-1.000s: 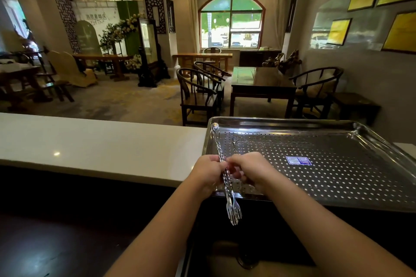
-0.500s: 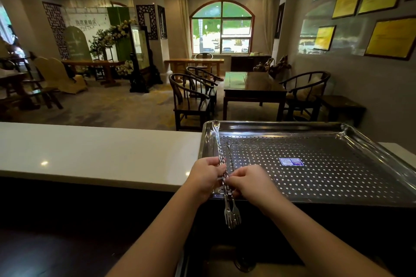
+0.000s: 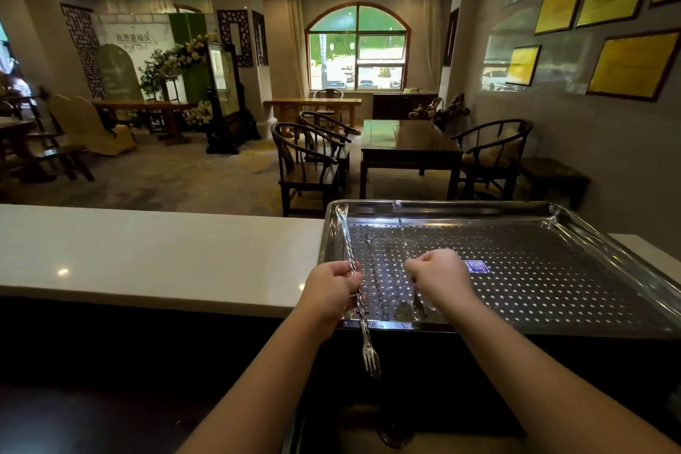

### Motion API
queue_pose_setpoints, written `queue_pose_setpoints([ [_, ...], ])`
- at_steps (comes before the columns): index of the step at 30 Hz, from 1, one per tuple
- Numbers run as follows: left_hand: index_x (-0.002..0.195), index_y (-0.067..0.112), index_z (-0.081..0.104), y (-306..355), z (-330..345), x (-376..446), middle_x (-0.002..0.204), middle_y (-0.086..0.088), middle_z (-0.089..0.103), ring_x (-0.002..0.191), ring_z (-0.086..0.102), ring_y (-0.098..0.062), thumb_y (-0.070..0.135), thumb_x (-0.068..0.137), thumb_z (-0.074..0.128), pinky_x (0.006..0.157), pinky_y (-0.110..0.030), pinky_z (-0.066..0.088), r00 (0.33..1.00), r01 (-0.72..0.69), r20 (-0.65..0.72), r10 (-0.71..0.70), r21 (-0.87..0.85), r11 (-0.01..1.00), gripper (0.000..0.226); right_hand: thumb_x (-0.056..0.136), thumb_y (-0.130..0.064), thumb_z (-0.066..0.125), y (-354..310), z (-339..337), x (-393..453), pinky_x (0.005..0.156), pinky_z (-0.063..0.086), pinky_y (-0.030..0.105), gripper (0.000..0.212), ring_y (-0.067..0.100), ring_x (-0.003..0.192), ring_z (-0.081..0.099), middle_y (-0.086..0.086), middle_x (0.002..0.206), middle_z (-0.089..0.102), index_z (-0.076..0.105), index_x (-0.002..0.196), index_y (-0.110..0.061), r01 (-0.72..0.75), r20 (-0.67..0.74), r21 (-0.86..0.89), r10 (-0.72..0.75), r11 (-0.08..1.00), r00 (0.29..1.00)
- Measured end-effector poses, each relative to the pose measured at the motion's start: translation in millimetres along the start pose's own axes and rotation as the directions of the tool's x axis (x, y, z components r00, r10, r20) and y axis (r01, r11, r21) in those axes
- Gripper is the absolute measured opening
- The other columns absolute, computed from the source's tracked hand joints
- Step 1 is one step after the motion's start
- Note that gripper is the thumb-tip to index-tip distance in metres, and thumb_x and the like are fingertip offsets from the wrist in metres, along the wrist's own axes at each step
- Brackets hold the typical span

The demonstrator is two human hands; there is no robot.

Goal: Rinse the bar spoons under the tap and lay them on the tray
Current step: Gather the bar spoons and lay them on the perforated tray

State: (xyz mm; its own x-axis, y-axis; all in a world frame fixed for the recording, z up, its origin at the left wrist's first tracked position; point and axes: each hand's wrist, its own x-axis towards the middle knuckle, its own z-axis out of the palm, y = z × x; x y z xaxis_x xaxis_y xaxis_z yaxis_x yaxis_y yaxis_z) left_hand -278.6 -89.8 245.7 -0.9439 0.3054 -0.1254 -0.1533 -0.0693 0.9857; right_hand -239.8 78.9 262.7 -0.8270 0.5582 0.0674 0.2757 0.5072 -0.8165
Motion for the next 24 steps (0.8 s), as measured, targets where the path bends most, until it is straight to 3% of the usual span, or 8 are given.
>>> queue_pose_setpoints([
  [5, 0.091, 0.007, 0.064, 0.2, 1.8, 0.5, 0.073, -0.007, 0.056, 0.059, 0.057, -0.016, -0.002, 0.091, 0.054, 0.058, -0.028, 0.057, 1.0, 0.0, -0.003, 0.0, 0.007, 1.0, 0.013, 0.079, -0.017, 0.06, 7.6, -3.6, 22.8, 0.043, 0.024, 0.023, 0.026, 0.017, 0.044, 0.04, 0.002, 0.048, 0.045, 0.052, 0.056, -0.01, -0.049, -0.012, -0.25, 0.047, 0.967, 0.999],
  [12, 0.088, 0.009, 0.065, -2.7, 3.0, 3.8, 0.068, -0.003, 0.057, 0.054, 0.057, -0.013, -0.001, 0.091, 0.055, 0.066, -0.035, 0.056, 1.0, 0.004, -0.004, -0.004, 0.058, 0.998, 0.014, 0.083, -0.021, 0.063, 13.1, 12.6, 32.6, 0.042, 0.028, 0.023, 0.037, 0.017, 0.051, 0.044, 0.003, 0.055, 0.049, 0.045, 0.053, -0.01, -0.048, 0.027, -0.424, 0.066, 0.904, 0.997],
  [16, 0.086, 0.01, 0.066, -2.4, 2.8, 4.2, 0.065, -0.002, 0.059, 0.051, 0.06, -0.01, -0.001, 0.09, 0.056, 0.065, -0.034, 0.057, 1.0, -0.002, 0.001, 0.002, 0.068, 0.998, 0.016, 0.087, -0.016, 0.06, 10.6, 22.4, 31.4, 0.05, 0.035, 0.025, 0.033, 0.022, 0.062, 0.052, 0.002, 0.06, 0.049, 0.048, 0.056, -0.011, -0.029, 0.057, -0.51, 0.067, 0.859, 0.996],
  [24, 0.09, 0.009, 0.066, -2.3, 1.3, 4.8, 0.073, -0.006, 0.06, 0.065, 0.059, -0.019, 0.001, 0.091, 0.055, 0.067, -0.036, 0.056, 1.0, 0.023, -0.002, -0.023, 0.071, 0.997, 0.014, 0.086, -0.009, 0.059, 7.8, 26.3, 26.4, 0.057, 0.043, 0.026, 0.021, 0.024, 0.067, 0.056, 0.003, 0.066, 0.054, 0.055, 0.066, -0.01, 0.057, 0.126, -0.596, 0.023, 0.801, 0.992],
])
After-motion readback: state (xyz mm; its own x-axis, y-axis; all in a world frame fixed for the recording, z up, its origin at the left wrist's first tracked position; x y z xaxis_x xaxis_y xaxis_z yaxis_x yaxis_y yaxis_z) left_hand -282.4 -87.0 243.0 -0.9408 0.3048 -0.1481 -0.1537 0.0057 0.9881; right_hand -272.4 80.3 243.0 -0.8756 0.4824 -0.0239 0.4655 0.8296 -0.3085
